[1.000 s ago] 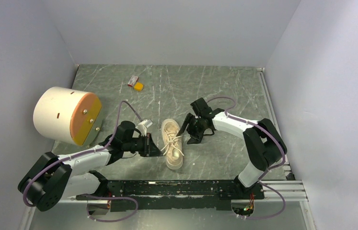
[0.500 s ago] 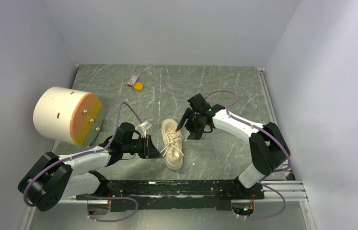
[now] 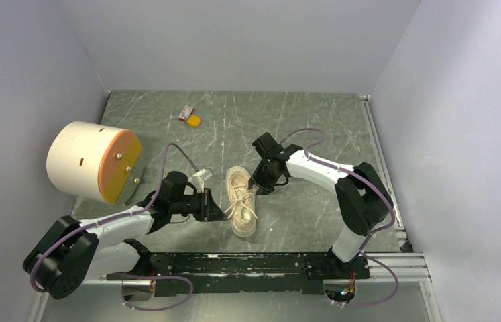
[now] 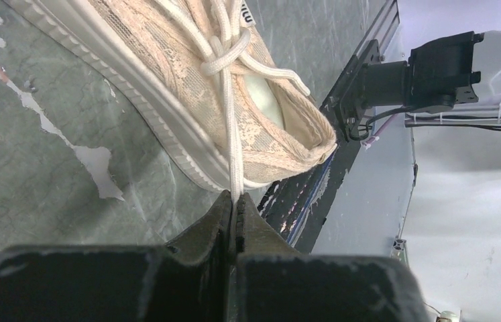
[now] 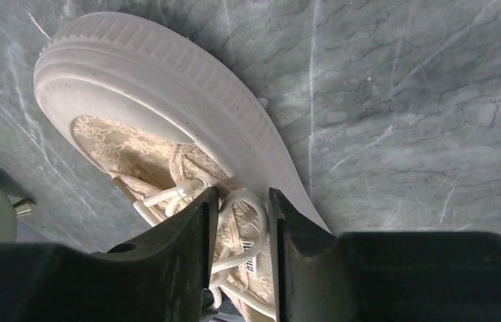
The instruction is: Tie the shoes
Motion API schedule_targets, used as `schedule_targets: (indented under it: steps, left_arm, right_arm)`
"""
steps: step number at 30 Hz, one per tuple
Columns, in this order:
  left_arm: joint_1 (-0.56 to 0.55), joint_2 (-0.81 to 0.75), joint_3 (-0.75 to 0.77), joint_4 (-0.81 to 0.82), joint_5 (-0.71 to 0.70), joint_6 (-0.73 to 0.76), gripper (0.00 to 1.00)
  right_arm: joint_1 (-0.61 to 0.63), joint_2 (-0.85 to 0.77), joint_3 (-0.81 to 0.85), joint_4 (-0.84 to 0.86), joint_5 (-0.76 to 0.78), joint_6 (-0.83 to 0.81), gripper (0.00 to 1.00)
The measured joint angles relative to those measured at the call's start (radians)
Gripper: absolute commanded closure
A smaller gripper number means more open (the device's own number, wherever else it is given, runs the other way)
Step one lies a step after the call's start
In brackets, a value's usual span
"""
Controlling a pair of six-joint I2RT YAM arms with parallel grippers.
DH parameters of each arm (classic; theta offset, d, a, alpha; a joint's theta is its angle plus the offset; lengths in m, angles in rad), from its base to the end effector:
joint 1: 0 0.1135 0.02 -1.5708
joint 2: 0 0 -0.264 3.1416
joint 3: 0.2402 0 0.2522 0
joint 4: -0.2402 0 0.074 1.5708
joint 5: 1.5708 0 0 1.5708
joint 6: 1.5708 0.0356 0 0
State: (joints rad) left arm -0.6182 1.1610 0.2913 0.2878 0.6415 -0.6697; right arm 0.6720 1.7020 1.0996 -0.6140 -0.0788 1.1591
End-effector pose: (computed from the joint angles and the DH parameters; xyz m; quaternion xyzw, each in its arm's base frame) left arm 0.1542 -0.1358 0.1508 0.1281 0.8389 -0.4923 0.1935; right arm 0.2552 0.2066 0.1832 0.2305 0.9562 0.1633 0.0766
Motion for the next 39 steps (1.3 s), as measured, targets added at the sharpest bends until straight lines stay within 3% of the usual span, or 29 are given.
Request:
schedule_targets:
  steps: [1, 5, 9, 19, 31, 39]
  left_arm:
    - [0.000, -0.007, -0.002, 0.000, 0.000, 0.000, 0.95]
    - [0.000, -0.026, -0.017, 0.000, 0.000, 0.000, 0.95]
    - [0.000, -0.031, -0.025, 0.000, -0.001, 0.000, 0.95]
    - [0.000, -0.034, -0.025, -0.023, -0.010, 0.000, 0.95]
    - [0.000, -0.050, -0.040, -0.114, -0.087, -0.006, 0.95]
    - [0.000, -0.083, -0.066, -0.160, -0.176, -0.051, 0.95]
  right_arm:
    - [0.001, 0.000, 0.001, 0.000, 0.002, 0.005, 0.69]
    - [0.004, -0.004, 0.008, -0.002, 0.017, 0.006, 0.91]
    - [0.003, -0.024, 0.008, -0.021, 0.032, 0.009, 1.00]
    - [-0.026, -0.060, 0.009, -0.047, 0.041, -0.012, 1.00]
    - [-0.154, -0.135, -0.266, 0.241, -0.146, -0.142, 1.00]
    - [-0.217, -0.152, -0.343, 0.361, -0.230, -0.192, 1.00]
